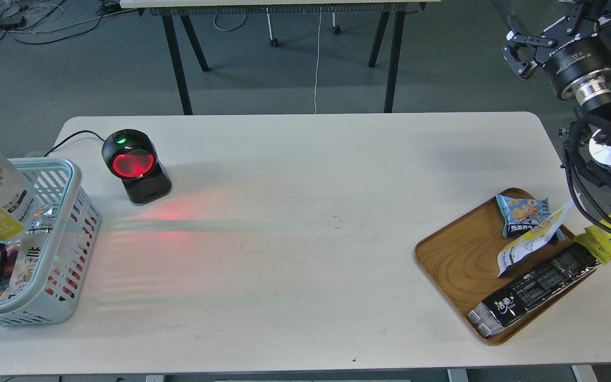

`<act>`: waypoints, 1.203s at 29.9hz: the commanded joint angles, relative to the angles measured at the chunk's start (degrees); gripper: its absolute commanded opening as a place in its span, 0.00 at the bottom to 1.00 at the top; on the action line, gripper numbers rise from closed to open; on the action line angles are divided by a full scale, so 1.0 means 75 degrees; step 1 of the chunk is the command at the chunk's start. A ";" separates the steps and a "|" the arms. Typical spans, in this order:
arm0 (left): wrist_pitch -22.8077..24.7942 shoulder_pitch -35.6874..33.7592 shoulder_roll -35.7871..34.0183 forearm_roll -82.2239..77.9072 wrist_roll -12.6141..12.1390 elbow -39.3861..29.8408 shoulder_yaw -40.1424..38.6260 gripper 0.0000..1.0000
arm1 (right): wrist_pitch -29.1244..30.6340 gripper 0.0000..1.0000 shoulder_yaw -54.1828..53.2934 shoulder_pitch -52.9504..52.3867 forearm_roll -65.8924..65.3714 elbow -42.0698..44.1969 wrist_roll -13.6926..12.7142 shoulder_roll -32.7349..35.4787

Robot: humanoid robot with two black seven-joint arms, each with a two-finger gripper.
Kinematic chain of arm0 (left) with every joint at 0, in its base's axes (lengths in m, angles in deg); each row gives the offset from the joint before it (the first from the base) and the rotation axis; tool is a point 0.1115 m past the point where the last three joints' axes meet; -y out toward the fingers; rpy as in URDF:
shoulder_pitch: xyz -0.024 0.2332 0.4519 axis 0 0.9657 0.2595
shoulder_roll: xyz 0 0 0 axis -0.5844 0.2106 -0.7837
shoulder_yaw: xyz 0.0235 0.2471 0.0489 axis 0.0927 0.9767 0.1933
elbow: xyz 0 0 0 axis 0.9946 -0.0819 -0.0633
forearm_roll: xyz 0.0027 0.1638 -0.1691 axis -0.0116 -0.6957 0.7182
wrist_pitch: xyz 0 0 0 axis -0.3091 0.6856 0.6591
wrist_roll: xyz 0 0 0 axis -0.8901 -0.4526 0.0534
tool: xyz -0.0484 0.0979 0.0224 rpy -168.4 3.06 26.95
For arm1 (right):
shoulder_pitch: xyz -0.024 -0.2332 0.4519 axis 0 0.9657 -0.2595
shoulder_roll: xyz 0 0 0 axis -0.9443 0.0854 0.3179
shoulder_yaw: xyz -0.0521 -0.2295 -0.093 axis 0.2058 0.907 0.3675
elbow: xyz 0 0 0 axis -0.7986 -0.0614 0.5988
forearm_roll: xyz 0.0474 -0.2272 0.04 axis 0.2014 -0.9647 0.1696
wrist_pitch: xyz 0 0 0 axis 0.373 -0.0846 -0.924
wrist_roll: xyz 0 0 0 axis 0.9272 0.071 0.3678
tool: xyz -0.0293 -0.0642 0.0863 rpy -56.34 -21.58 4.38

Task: Scan snack and place in basket

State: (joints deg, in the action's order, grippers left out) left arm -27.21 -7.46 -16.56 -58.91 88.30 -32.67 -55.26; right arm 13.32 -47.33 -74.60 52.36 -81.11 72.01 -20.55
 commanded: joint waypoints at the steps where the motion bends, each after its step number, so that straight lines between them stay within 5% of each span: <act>1: -0.0012 0.0000 0.0000 0.0000 0.0000 0.0005 0.0007 0.43 | 0.0000 0.99 0.0000 0.0001 0.0000 -0.0012 0.0000 0.0011; 4: 0.0000 -0.0023 0.0000 0.0189 0.0000 -0.0019 -0.0005 0.86 | 0.0012 0.99 0.0000 0.0013 0.0000 -0.0035 0.0000 0.0023; 8: 0.0070 -0.0046 0.0000 0.2329 0.0000 0.0005 -0.0063 0.95 | 0.0012 0.99 0.0000 -0.0034 0.0000 -0.0024 0.0000 0.0058; 12: 0.0082 -0.0175 0.0172 0.4965 0.0000 0.0087 -0.0134 0.99 | -0.0012 0.99 -0.0012 -0.0280 -0.0012 0.0023 0.0035 0.0199; 21: 0.0607 -0.0257 0.2900 0.8987 0.0000 0.1409 -0.1011 1.00 | -0.0082 0.99 -0.0434 -0.0479 -0.0012 0.0291 -0.0059 0.0269; 26: 0.2037 -0.0257 0.4763 1.1540 0.0000 0.2884 -0.2124 1.00 | 0.0012 0.99 -0.0609 -0.0632 0.0000 0.0550 -0.0118 0.0164; 32: 0.2366 -0.0246 0.7341 1.4062 0.0000 0.5216 -0.3226 1.00 | 0.0000 0.99 -0.0890 -0.0573 0.0012 0.0597 -0.0152 0.0117; 36: 0.3102 -0.0234 0.8760 1.5013 0.0000 0.6868 -0.4058 1.00 | 0.0000 0.99 -0.1066 -0.0573 0.0035 0.0609 -0.0631 0.0105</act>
State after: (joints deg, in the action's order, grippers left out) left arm -7.77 -9.32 42.62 49.49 88.29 11.17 -81.99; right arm 13.34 -54.46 -78.92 52.47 -76.65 69.81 -19.68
